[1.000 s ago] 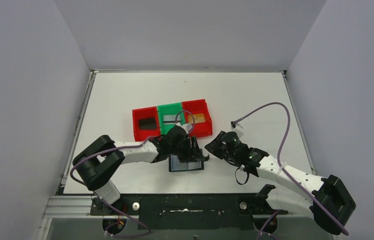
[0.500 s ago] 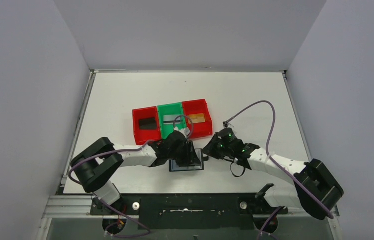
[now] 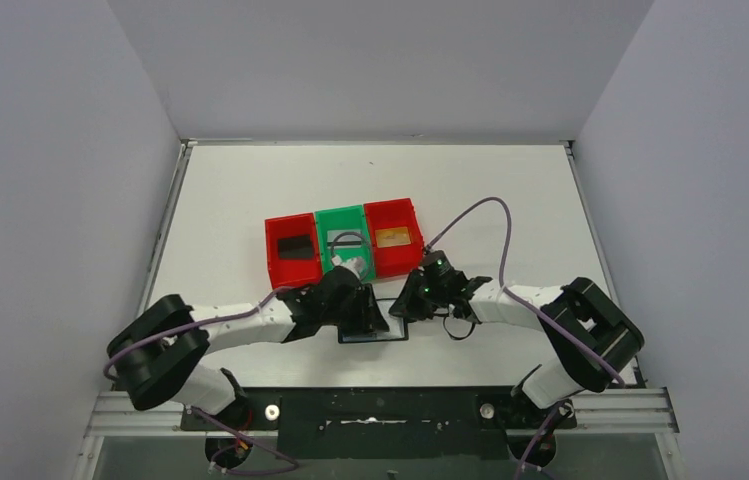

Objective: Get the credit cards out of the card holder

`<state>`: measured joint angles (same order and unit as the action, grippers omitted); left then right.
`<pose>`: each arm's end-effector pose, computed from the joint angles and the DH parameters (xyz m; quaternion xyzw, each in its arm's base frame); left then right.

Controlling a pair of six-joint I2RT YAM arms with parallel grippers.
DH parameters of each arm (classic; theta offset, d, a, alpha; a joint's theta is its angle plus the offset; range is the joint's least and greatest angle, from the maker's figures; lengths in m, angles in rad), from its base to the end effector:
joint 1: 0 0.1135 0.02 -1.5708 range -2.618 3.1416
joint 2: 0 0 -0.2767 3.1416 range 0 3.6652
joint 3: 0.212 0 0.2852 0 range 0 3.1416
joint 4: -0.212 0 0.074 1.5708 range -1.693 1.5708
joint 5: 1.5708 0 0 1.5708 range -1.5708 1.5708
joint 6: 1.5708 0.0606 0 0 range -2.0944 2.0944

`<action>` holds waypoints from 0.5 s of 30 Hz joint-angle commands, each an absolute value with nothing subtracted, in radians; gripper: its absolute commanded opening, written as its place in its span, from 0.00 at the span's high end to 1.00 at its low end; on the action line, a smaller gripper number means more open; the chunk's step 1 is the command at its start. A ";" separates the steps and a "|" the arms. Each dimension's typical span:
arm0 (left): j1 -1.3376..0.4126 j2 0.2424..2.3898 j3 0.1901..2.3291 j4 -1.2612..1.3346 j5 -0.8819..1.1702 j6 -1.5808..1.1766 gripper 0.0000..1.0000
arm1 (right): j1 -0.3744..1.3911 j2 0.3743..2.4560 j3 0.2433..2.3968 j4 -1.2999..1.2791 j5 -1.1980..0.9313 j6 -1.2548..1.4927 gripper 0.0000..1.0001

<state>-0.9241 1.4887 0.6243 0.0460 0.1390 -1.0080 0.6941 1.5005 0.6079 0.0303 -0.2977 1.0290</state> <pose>0.1834 -0.2569 0.1183 -0.0134 0.9281 -0.3382 0.1552 0.2254 0.2107 0.1099 0.1039 0.9231 0.3509 0.1179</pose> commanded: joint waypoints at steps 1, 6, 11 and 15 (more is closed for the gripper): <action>-0.918 1.310 0.619 -0.053 0.003 -0.988 0.58 | 0.694 1.533 0.619 0.024 -0.303 1.013 0.88; -0.858 1.215 0.610 -0.212 -0.096 -0.982 0.47 | 0.730 1.531 0.617 0.037 -0.285 1.018 0.87; -0.818 1.248 0.574 -0.170 -0.005 -0.958 0.46 | 0.761 1.541 0.643 0.054 -0.284 1.014 0.85; -0.820 1.290 0.575 -0.109 0.049 -0.957 0.46 | 0.766 1.561 0.652 0.058 -0.288 1.020 0.85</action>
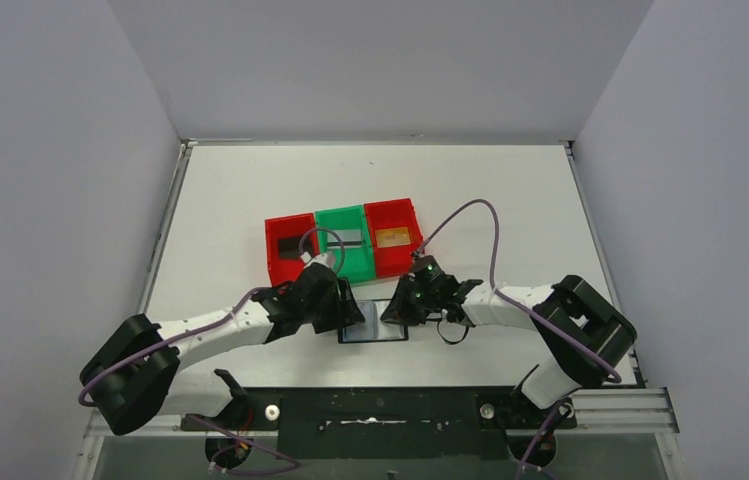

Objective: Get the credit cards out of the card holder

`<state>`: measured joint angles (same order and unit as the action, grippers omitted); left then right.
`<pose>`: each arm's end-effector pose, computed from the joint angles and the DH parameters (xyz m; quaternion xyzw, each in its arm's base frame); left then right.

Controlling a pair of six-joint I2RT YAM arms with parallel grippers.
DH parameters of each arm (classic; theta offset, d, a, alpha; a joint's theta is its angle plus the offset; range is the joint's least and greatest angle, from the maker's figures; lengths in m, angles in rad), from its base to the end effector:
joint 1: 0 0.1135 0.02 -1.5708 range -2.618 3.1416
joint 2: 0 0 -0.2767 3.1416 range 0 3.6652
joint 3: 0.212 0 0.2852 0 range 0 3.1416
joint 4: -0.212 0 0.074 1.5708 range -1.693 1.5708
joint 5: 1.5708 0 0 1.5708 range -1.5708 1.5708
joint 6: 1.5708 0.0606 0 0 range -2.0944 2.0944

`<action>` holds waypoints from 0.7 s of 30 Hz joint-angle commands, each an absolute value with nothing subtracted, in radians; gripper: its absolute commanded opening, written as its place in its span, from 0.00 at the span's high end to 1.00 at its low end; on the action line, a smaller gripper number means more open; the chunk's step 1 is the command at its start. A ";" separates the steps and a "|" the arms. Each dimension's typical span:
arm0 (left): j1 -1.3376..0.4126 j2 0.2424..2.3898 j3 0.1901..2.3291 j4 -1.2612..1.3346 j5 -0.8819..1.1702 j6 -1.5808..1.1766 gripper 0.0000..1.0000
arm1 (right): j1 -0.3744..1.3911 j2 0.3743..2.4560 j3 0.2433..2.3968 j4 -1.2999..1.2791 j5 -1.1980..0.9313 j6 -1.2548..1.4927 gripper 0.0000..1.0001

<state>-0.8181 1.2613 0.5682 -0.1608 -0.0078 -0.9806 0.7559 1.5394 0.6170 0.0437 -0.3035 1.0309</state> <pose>0.1897 -0.2018 0.1436 -0.0774 0.9332 -0.2724 0.2211 0.2144 0.2270 0.1026 0.0767 0.9282 0.3504 0.0993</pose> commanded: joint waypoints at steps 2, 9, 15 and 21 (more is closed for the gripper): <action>-0.821 1.305 0.574 -0.097 0.061 -0.963 0.46 | 0.767 1.567 0.651 0.060 -0.290 1.022 0.85; -0.822 1.327 0.572 -0.056 0.091 -0.971 0.50 | 0.767 1.579 0.641 0.101 -0.314 1.029 0.85; -0.833 1.326 0.604 -0.069 0.078 -0.971 0.54 | 0.767 1.598 0.645 0.097 -0.320 1.032 0.85; -0.836 1.327 0.629 -0.118 0.045 -0.965 0.53 | 0.767 1.594 0.644 0.098 -0.317 1.031 0.85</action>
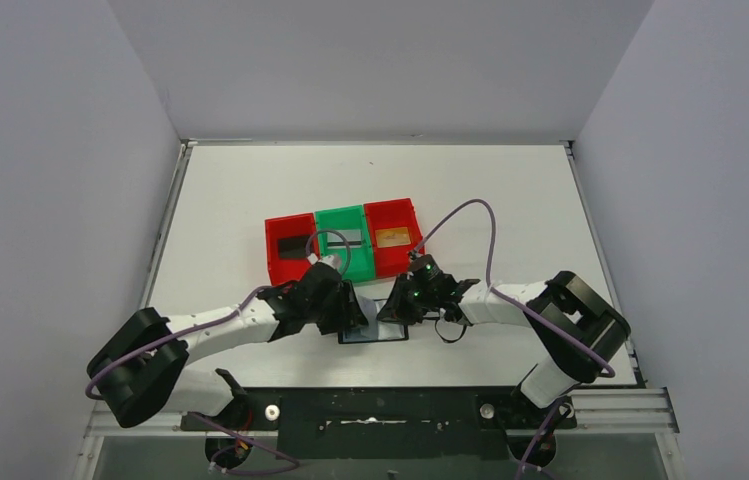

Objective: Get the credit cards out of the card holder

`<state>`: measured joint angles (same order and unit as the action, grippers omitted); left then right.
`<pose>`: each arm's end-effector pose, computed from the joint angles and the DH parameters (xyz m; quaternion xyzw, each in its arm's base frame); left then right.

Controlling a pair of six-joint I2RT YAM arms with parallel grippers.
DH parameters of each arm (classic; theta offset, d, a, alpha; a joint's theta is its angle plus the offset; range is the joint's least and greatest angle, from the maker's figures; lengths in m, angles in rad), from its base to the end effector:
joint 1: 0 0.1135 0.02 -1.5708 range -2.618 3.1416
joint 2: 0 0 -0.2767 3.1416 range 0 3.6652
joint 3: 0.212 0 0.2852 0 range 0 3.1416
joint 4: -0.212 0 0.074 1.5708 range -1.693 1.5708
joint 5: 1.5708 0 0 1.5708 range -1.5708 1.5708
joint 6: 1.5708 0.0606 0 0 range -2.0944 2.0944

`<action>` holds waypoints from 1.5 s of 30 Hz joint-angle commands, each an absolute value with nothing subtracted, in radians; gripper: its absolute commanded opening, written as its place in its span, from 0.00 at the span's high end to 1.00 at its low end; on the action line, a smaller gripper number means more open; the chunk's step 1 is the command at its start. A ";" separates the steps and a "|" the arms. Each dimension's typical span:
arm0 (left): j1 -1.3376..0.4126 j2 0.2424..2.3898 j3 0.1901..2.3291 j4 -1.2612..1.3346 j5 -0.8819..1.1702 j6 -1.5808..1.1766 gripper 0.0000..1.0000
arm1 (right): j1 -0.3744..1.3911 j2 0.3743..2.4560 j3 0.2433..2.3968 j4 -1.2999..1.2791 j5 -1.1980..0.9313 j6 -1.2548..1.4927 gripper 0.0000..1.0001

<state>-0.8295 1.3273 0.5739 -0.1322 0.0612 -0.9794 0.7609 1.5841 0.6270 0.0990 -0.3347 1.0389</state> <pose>0.1882 -0.2111 0.1309 -0.0602 0.9396 -0.2818 0.1849 0.2174 0.2345 0.0975 0.0705 0.9232 0.3665 0.0916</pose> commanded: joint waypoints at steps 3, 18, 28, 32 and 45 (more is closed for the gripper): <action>-0.837 1.337 0.635 -0.129 0.037 -0.961 0.53 | 0.767 1.598 0.646 0.099 -0.320 1.032 0.85; -0.851 1.369 0.667 -0.152 0.035 -0.929 0.65 | 0.773 1.561 0.615 0.231 -0.371 1.033 0.77; -0.853 1.374 0.661 -0.159 0.023 -0.931 0.71 | 0.778 1.625 0.640 0.180 -0.354 1.036 0.88; -0.853 1.382 0.668 -0.211 -0.014 -0.930 0.70 | 0.777 1.605 0.618 0.211 -0.352 1.048 1.00; -0.851 1.258 0.661 -0.174 -0.046 -0.966 0.52 | 0.760 1.546 0.494 0.419 -0.380 1.153 1.00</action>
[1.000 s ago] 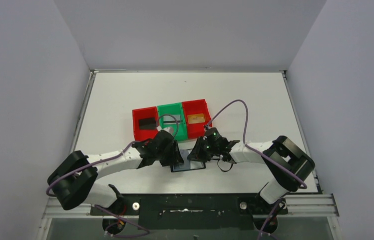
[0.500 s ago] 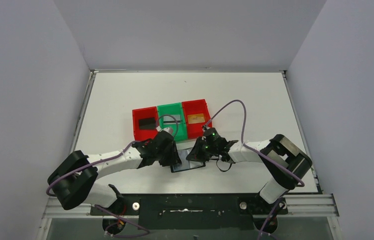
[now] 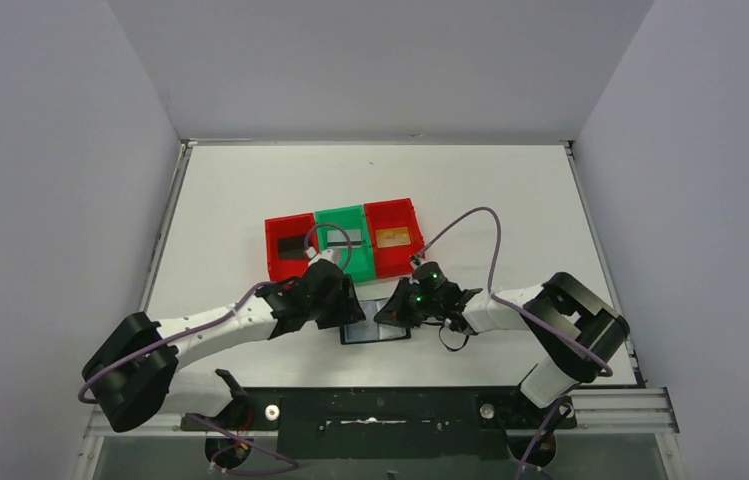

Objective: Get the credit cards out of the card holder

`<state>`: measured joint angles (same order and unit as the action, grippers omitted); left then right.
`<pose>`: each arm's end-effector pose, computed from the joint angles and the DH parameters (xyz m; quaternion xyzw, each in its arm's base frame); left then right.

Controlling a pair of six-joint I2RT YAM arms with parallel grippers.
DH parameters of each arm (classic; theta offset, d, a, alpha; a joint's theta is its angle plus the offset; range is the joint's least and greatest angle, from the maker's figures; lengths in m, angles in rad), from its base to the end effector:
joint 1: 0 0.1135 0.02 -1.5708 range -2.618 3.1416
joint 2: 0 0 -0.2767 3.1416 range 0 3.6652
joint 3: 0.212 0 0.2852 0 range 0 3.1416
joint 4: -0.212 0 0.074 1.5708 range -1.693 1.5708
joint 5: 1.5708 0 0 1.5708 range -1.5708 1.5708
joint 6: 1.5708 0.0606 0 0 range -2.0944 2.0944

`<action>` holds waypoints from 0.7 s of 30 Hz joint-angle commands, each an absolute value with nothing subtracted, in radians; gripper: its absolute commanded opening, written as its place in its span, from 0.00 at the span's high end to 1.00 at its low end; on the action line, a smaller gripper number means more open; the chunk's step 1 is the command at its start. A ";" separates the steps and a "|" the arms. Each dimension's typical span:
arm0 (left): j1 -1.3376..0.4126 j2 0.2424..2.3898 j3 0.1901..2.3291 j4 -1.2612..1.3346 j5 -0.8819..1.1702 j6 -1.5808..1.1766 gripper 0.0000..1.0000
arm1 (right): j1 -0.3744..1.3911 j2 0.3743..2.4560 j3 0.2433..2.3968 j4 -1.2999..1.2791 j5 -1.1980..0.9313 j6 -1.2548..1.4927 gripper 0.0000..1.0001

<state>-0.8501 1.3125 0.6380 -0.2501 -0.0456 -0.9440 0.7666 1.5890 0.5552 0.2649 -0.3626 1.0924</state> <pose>0.1905 -0.2127 0.1464 -0.0517 0.9466 -0.2346 0.2149 0.2106 0.2327 0.0904 0.0774 0.9050 0.4069 0.0966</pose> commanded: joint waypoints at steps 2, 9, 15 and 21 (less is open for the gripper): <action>-0.851 1.253 0.661 -0.150 -0.029 -0.968 0.51 | 0.743 1.551 0.464 0.475 -0.403 1.186 1.00; -0.848 1.280 0.661 -0.108 0.009 -0.969 0.51 | 0.706 1.617 0.461 0.348 -0.371 1.225 0.97; -0.849 1.296 0.634 -0.099 0.018 -0.970 0.51 | 0.724 1.579 0.534 0.112 -0.237 1.143 0.80; -0.850 1.307 0.638 -0.103 0.016 -0.969 0.51 | 0.771 1.557 0.639 -0.069 -0.102 1.078 0.82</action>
